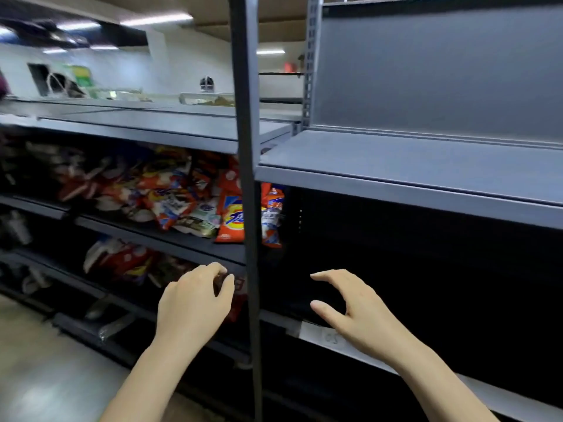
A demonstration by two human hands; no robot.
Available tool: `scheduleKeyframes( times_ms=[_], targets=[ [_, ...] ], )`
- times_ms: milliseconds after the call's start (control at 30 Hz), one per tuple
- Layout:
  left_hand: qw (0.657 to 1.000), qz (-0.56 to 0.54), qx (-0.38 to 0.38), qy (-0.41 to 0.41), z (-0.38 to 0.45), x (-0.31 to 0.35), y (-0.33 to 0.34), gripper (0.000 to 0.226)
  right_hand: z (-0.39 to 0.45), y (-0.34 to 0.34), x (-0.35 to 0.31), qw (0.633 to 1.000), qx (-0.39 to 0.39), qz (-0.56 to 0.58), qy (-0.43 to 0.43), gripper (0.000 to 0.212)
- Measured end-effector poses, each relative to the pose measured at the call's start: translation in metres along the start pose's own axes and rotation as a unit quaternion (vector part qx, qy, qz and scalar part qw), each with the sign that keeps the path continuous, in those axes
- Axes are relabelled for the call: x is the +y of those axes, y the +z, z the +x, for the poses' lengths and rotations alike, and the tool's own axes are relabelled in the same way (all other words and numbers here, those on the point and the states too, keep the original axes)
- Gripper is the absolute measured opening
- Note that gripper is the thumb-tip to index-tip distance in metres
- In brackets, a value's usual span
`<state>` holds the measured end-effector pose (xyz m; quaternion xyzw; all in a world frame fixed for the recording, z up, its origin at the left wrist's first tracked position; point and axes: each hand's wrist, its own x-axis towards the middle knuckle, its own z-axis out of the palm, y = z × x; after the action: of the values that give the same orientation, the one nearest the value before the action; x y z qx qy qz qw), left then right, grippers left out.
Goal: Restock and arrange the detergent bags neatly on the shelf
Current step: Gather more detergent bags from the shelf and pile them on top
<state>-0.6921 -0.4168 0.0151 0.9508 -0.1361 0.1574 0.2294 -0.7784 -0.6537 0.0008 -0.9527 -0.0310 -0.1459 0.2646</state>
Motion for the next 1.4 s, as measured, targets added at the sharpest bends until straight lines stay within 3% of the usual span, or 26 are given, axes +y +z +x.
scheduleKeyframes(
  times_ms=[333,733,967,1067,1133,1300,1400],
  targets=[
    [0.998,0.040,-0.004,-0.051,0.098,-0.125,-0.009,0.030,0.134,0.109,-0.061,0.998,-0.056,0.021,-0.036,0.041],
    [0.995,-0.019,-0.035,-0.089,0.230,-0.230,-0.001,0.039,0.257,0.165,-0.095,0.999,-0.046,-0.008,-0.019,0.042],
    [0.996,-0.024,-0.074,-0.053,0.327,-0.282,0.009,0.059,0.322,0.201,-0.109,0.997,-0.028,-0.036,0.066,0.048],
    [0.993,-0.016,-0.105,-0.053,0.372,-0.306,0.014,0.050,0.351,0.221,-0.119,0.992,-0.007,-0.034,0.122,0.049],
    [0.988,-0.054,-0.132,-0.067,0.401,-0.326,0.020,0.042,0.367,0.235,-0.127,0.987,-0.002,-0.030,0.156,0.053],
    [0.977,-0.134,-0.164,-0.028,0.463,-0.367,0.049,0.069,0.404,0.269,-0.141,0.974,0.003,-0.039,0.225,0.048],
    [0.969,-0.153,-0.192,-0.013,0.496,-0.376,0.063,0.063,0.428,0.289,-0.140,0.958,-0.022,-0.088,0.271,0.055]
  ],
)
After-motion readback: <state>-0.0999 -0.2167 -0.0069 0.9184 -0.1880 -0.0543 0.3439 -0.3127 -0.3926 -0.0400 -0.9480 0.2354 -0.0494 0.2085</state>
